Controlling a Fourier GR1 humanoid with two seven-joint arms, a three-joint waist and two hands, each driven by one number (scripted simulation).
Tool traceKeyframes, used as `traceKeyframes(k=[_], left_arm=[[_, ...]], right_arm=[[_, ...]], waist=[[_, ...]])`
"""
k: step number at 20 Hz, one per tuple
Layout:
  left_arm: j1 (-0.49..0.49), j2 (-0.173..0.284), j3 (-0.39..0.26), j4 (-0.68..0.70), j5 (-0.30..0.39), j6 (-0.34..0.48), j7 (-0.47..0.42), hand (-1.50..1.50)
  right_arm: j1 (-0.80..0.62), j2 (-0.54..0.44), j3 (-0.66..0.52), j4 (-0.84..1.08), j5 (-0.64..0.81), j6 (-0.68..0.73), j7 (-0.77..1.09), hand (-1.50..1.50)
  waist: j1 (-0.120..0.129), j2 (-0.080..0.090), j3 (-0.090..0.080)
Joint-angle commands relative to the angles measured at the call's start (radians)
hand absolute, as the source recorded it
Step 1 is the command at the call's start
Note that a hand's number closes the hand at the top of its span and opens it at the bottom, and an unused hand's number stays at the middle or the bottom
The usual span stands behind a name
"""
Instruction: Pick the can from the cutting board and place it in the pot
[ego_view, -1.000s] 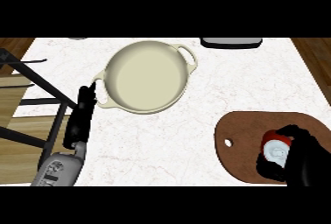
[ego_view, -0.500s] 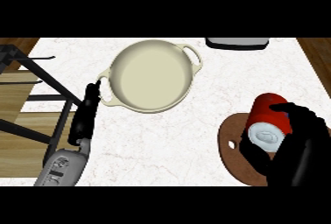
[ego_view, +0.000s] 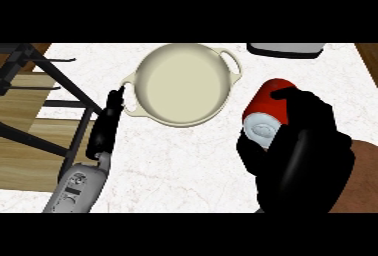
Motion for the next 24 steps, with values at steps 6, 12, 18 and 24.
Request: traceKeyframes(k=[6,12,18,24], left_arm=[[0.008,0.105,0.044,0.022,-0.022,-0.05,-0.03,0.0],[-0.025,0.107,0.058,0.036,-0.005,-0.093,-0.035,0.0],[-0.038,0.092,0.057,0.059,-0.029,-0.082,-0.027,0.0],[-0.037,0.089,0.071,0.063,-0.021,-0.108,-0.042,0.0]], right_arm=[[-0.265,0.032,-0.151,0.208,-0.142,0.116,0.231,1.5],[-0.373,0.032,-0.262,0.384,-0.279,0.074,0.233,1.5],[-0.412,0.032,-0.373,0.54,-0.422,-0.052,0.243,1.5],[-0.46,0.032,-0.42,0.656,-0.51,-0.225,0.204,-1.5]], waist=[[0.068,0.016,0.004],[0.091,0.026,0.006],[0.101,0.035,0.009],[0.107,0.036,0.009]])
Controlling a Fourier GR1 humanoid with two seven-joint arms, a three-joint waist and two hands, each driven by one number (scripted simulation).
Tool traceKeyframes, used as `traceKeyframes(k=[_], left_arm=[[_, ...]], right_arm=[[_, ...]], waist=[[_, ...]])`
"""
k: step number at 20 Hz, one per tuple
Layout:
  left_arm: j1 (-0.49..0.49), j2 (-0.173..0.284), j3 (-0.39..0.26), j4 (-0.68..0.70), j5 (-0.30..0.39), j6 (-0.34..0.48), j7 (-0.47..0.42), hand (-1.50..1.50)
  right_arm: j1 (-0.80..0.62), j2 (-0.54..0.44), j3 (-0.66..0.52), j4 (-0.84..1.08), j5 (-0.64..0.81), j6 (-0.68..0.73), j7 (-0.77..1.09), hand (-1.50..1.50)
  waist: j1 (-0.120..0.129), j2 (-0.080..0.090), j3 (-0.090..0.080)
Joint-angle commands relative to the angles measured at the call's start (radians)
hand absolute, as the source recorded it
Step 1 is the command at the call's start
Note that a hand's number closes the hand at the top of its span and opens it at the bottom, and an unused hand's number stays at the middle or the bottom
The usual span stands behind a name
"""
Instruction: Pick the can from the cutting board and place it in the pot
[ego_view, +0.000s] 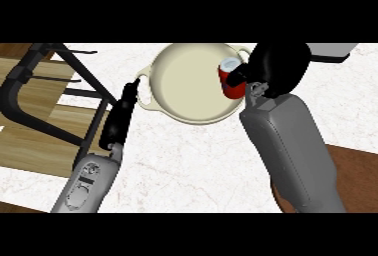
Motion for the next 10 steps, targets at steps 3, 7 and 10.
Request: traceKeyframes(k=[3,7,10], left_arm=[[0.045,0.138,0.064,0.003,-0.025,-0.031,-0.021,0.0],[0.055,0.116,0.053,0.017,-0.035,-0.03,-0.03,0.0],[0.076,0.137,0.073,-0.002,-0.035,-0.036,-0.015,0.0]], right_arm=[[-0.061,0.008,-0.068,0.061,-0.049,-0.287,0.129,-1.5],[-0.089,0.008,-0.078,0.036,0.039,-0.438,0.113,-1.5],[-0.11,0.009,-0.098,0.027,0.098,-0.506,0.125,-1.5]], waist=[[0.018,-0.001,0.001],[-0.004,-0.008,0.0],[-0.011,-0.02,-0.001]])
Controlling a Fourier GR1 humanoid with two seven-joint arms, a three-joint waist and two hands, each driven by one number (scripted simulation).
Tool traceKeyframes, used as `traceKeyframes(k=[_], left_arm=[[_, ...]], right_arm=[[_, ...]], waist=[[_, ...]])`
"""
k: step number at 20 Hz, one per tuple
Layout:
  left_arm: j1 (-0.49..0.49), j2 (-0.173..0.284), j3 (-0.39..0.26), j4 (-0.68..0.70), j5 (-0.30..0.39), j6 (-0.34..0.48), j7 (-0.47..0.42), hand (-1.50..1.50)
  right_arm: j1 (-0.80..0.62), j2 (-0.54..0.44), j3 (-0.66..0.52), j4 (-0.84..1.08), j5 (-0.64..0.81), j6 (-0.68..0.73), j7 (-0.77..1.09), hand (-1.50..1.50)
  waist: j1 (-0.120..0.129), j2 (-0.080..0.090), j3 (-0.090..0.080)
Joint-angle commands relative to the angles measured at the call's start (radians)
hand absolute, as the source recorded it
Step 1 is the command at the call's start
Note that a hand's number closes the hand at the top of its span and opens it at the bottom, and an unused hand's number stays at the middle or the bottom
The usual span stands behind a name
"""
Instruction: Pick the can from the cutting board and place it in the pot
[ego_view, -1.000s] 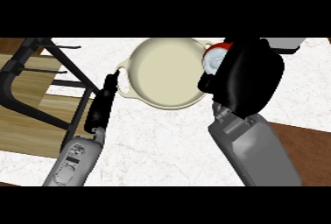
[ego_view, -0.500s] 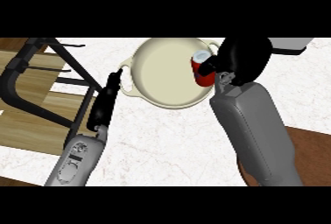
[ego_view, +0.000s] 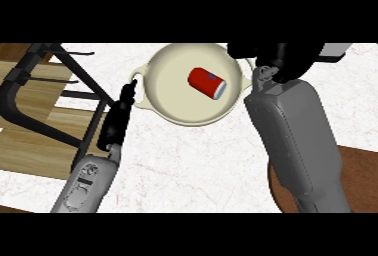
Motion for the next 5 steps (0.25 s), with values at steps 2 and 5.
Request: traceKeyframes(k=[2,5], left_arm=[[0.067,0.141,0.067,0.014,-0.02,-0.03,-0.023,0.0],[0.077,0.169,0.119,-0.013,0.004,-0.039,-0.016,0.0]], right_arm=[[-0.009,0.007,-0.005,-0.013,0.089,-0.278,0.169,-1.5],[0.048,0.007,-0.016,-0.056,0.136,-0.347,0.166,-1.5]], waist=[[-0.021,-0.007,-0.002],[-0.047,-0.016,-0.002]])
